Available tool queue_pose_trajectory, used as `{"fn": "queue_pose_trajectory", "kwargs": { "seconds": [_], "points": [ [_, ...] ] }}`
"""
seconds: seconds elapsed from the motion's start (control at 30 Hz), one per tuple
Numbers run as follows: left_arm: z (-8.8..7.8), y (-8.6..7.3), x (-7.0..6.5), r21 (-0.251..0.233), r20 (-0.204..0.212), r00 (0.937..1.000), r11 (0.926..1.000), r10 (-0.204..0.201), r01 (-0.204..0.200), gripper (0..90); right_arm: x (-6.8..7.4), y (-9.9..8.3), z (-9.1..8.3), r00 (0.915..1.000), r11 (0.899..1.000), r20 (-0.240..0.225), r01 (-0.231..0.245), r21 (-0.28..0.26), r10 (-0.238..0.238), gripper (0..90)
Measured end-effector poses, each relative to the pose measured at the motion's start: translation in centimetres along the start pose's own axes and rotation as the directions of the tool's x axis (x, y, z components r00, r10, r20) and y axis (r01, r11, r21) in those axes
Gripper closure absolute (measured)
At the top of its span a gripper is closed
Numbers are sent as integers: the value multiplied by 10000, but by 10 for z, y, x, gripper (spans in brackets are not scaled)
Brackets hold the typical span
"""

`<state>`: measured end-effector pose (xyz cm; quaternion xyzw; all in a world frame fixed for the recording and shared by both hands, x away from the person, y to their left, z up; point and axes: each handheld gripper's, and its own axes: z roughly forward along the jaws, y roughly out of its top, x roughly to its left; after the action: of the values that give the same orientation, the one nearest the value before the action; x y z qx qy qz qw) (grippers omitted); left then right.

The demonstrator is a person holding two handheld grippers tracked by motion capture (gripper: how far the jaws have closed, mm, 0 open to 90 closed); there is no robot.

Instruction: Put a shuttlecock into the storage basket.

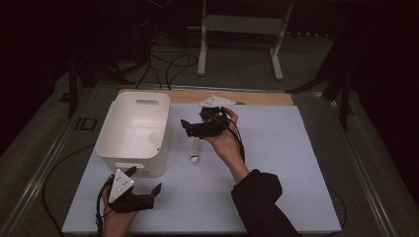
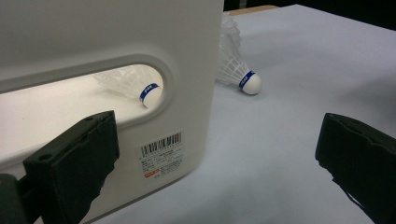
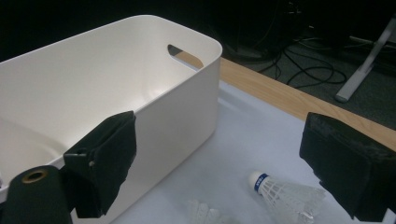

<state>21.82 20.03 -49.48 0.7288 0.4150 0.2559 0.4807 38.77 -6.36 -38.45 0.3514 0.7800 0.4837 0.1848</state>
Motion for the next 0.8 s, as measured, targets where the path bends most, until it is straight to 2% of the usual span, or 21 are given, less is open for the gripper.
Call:
{"fn": "queue_pose_trajectory", "kwargs": {
  "seconds": [0.37, 0.8],
  "points": [
    [0, 0, 0, 5, 21, 10000, 10000, 10, -10, 1, -2, -3, 1, 9998, 9999, 163, 75, 123, -77, 109],
    [0, 0, 0, -22, 12, 10000, 10000, 11, -11, 1, -8, -5, 3, 9996, 9998, 279, -54, 179, 49, 109]
  ]
}}
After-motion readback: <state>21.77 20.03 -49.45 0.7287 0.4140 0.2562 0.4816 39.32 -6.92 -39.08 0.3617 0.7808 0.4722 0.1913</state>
